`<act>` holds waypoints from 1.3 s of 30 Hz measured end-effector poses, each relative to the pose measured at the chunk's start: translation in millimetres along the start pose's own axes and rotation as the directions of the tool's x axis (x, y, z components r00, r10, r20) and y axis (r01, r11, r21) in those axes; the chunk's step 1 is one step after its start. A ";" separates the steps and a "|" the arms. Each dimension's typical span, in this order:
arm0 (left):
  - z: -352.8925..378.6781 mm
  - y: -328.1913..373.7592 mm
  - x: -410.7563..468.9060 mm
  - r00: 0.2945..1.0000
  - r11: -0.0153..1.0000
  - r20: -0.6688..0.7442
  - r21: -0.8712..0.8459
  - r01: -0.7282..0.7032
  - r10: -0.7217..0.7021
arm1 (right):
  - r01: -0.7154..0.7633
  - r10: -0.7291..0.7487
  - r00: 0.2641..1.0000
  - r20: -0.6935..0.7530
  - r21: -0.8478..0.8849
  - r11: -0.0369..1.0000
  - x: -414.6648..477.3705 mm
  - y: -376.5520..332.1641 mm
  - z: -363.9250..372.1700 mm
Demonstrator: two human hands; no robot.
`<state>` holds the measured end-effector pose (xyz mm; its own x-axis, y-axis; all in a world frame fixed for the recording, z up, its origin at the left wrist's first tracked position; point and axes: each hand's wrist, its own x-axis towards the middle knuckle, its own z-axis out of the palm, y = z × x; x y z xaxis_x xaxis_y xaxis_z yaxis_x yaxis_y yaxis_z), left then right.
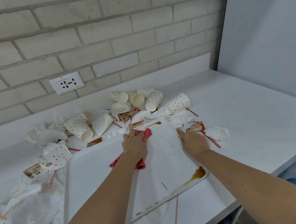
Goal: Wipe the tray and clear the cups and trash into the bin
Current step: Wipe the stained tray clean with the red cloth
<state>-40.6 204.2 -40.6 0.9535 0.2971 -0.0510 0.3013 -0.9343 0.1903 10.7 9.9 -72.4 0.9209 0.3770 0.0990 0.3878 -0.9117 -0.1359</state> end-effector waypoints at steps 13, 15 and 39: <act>-9.7 -24.6 -13.4 0.979 0.981 -0.071 -0.017 0.193 -0.194 | 0.016 -0.016 1.000 -0.004 -0.029 0.999 0.4 -0.9 0.3; -3.4 -9.3 -8.6 0.974 0.977 -0.079 -0.046 0.207 -0.210 | 0.027 -0.027 1.000 0.004 -0.048 0.998 0.4 -1.2 0.7; 7.6 18.8 24.5 0.982 0.982 -0.117 -0.095 -0.162 0.151 | 0.046 -0.046 0.999 0.010 -0.070 0.997 -1.5 -2.7 -2.7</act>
<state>-11.4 192.5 -45.8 0.9804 0.1736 0.0935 0.1402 -0.9472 0.2885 8.1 11.4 -69.6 0.9026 0.4199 0.0955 0.4264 -0.9024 -0.0622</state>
